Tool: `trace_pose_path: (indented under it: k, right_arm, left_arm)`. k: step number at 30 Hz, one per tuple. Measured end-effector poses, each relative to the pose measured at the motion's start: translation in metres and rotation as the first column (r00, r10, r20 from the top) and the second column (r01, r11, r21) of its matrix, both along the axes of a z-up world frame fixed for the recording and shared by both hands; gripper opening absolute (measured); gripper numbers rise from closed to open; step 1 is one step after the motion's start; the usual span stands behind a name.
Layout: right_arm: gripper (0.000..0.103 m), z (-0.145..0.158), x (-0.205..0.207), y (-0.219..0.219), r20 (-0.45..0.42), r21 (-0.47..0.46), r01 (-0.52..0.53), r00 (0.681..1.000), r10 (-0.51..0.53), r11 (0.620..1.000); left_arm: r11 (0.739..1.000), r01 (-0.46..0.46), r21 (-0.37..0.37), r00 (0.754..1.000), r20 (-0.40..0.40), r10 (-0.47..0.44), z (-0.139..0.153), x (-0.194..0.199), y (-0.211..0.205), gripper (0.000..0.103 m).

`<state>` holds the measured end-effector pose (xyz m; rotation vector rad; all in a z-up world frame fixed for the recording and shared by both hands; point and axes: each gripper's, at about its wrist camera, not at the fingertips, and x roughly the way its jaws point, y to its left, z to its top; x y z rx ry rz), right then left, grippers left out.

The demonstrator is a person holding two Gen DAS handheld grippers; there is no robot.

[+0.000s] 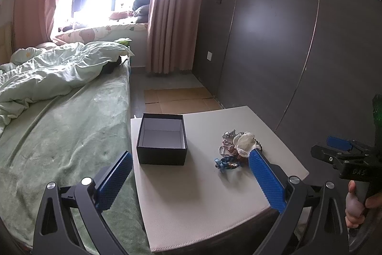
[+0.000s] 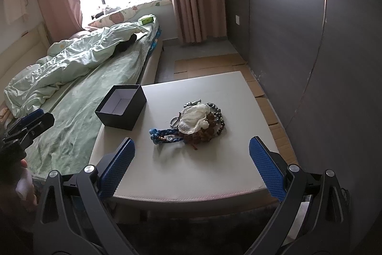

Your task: Organize jewelry

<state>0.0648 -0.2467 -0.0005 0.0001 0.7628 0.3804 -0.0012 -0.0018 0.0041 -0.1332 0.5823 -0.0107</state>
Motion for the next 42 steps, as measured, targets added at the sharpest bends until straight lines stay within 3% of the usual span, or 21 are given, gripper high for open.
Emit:
trace_pose_path:
  k: [17,26,36,39,42]
  right_arm:
    - [0.096,0.0,0.002,-0.003,-0.014,0.014,0.015,1.0,-0.014,1.0]
    - [0.096,-0.01,0.023,-0.009,-0.08,0.052,0.044,0.996,-0.04,0.998]
    - [0.095,-0.027,0.053,-0.006,-0.166,0.128,0.044,0.986,-0.023,0.991]
    - [0.083,-0.041,0.07,-0.01,-0.249,0.243,0.049,0.969,0.014,0.969]
    - [0.071,-0.058,0.087,-0.01,-0.326,0.251,0.083,0.945,0.004,0.964]
  left_arm:
    - [1.0,0.022,0.0,0.999,-0.024,-0.022,-0.006,0.01,-0.012,0.095]
    - [0.997,0.049,-0.059,0.997,-0.049,-0.052,-0.017,0.035,-0.016,0.095]
    - [0.992,0.041,-0.116,0.99,-0.132,-0.056,-0.04,0.072,-0.012,0.079]
    - [0.99,0.038,-0.137,0.983,-0.173,-0.062,-0.053,0.087,-0.015,0.071]
    - [0.987,0.04,-0.157,0.976,-0.205,-0.073,-0.063,0.1,-0.017,0.064]
